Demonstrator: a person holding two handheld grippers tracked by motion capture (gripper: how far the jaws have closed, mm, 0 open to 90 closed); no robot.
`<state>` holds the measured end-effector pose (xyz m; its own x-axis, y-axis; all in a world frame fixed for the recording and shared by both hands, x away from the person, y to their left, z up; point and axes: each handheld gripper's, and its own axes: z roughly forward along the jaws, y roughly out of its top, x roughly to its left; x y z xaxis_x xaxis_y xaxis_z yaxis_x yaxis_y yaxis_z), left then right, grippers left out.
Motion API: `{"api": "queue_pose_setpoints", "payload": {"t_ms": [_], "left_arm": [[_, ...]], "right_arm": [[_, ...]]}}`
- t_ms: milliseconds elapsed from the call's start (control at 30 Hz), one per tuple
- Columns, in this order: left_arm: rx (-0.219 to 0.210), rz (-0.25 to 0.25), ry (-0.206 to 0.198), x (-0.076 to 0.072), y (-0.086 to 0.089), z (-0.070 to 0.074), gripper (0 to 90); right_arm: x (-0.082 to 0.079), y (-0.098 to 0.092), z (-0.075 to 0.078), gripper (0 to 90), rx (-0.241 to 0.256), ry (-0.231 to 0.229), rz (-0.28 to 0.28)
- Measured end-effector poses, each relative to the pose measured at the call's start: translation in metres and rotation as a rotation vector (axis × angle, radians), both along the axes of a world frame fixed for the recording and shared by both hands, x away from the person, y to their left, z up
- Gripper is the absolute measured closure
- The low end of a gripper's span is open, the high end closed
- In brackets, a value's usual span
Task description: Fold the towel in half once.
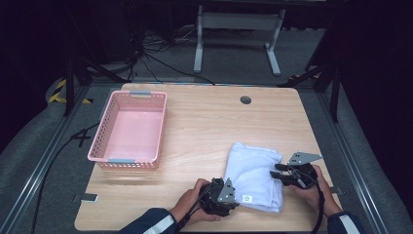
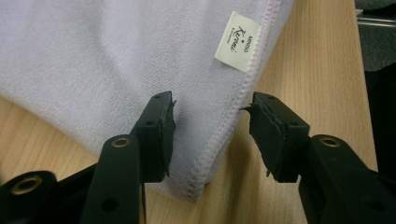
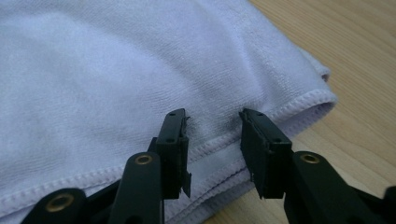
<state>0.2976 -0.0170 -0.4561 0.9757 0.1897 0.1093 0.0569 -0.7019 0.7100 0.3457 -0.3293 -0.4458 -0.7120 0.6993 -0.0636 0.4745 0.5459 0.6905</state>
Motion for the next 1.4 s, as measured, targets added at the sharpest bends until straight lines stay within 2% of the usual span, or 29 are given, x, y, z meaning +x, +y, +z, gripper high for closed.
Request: {"api": "queue_pose_setpoints", "payload": {"t_ms": [67,133,167,233,300,333,433,500,533,567,600,667,800,900,1000,1033,1133,1167,1233,1267,1300,1333,1367,1400], "left_arm": [[0.002,-0.007,0.009,0.000,0.001,0.002,47.2],[-0.017,0.044,0.008,0.001,0.008,0.007,37.8],[-0.003,0.049,0.012,0.004,0.013,0.010,34.0],[-0.005,0.099,0.029,0.010,0.021,0.011,27.5],[-0.024,0.122,0.070,0.015,0.027,0.008,23.2],[-0.018,0.128,0.092,0.018,0.029,0.006,21.5],[0.006,0.124,0.112,0.023,0.026,-0.003,17.5],[0.034,0.107,0.125,0.024,0.022,-0.008,16.6],[0.044,0.114,0.118,0.027,0.018,-0.013,16.5],[0.044,0.114,0.118,0.027,0.018,-0.013,16.1],[0.025,0.123,0.126,0.027,0.014,-0.015,15.4],[0.031,0.114,0.114,0.029,0.012,-0.015,15.3],[0.021,0.105,0.108,0.030,0.009,-0.016,12.7],[0.020,0.100,0.105,0.031,0.007,-0.017,11.9],[0.012,0.107,0.116,0.030,0.006,-0.017,12.0],[0.012,0.093,0.103,0.032,0.006,-0.017,12.0],[0.005,0.100,0.103,0.031,0.006,-0.017,15.2],[0.009,0.104,0.109,0.031,0.006,-0.017,15.8],[0.016,0.088,0.103,0.032,0.006,-0.015,19.6],[0.000,0.094,0.105,0.032,0.006,-0.015,26.7],[0.005,0.089,0.103,0.033,0.006,-0.014,26.7],[0.003,0.083,0.105,0.034,0.006,-0.014,29.6],[0.000,0.084,0.104,0.034,0.006,-0.014,33.5],[-0.008,0.084,0.105,0.035,0.006,-0.014,39.5]], "right_arm": [[-0.001,0.001,0.000,58.7,-0.004,-0.011,-0.008],[-0.002,0.000,0.002,53.7,0.003,-0.018,-0.019],[-0.003,-0.001,0.004,50.4,0.014,-0.020,-0.015],[-0.003,-0.003,0.010,42.7,0.041,-0.036,-0.042],[-0.002,-0.005,0.017,37.8,0.078,-0.066,-0.075],[0.000,-0.006,0.019,34.4,0.086,-0.074,-0.088],[0.010,-0.004,0.023,25.4,0.117,-0.067,-0.121],[0.019,-0.002,0.021,21.2,0.118,-0.046,-0.137],[0.028,-0.003,0.015,17.4,0.127,-0.009,-0.149],[0.028,-0.003,0.015,17.4,0.127,-0.009,-0.149],[0.036,-0.005,0.007,16.0,0.127,0.041,-0.173],[0.040,-0.007,0.000,15.8,0.142,0.087,-0.183],[0.044,-0.004,-0.005,9.0,0.131,0.082,-0.185],[0.051,-0.004,-0.013,0.4,0.133,0.136,-0.194],[0.054,-0.004,-0.013,0.7,0.120,0.133,-0.169],[0.055,-0.003,-0.013,0.5,0.116,0.138,-0.170],[0.054,-0.001,-0.013,1.6,0.100,0.133,-0.152],[0.053,-0.001,-0.013,6.6,0.107,0.139,-0.142],[0.050,-0.001,-0.011,26.6,0.134,0.137,-0.086],[0.048,-0.001,-0.010,46.5,0.177,0.168,-0.035],[0.048,-0.001,-0.010,46.5,0.177,0.168,-0.035],[0.047,-0.002,-0.011,50.9,0.205,0.185,-0.025],[0.046,-0.004,-0.012,54.3,0.230,0.187,-0.018],[0.047,-0.005,-0.013,56.9,0.249,0.209,-0.011]]}}
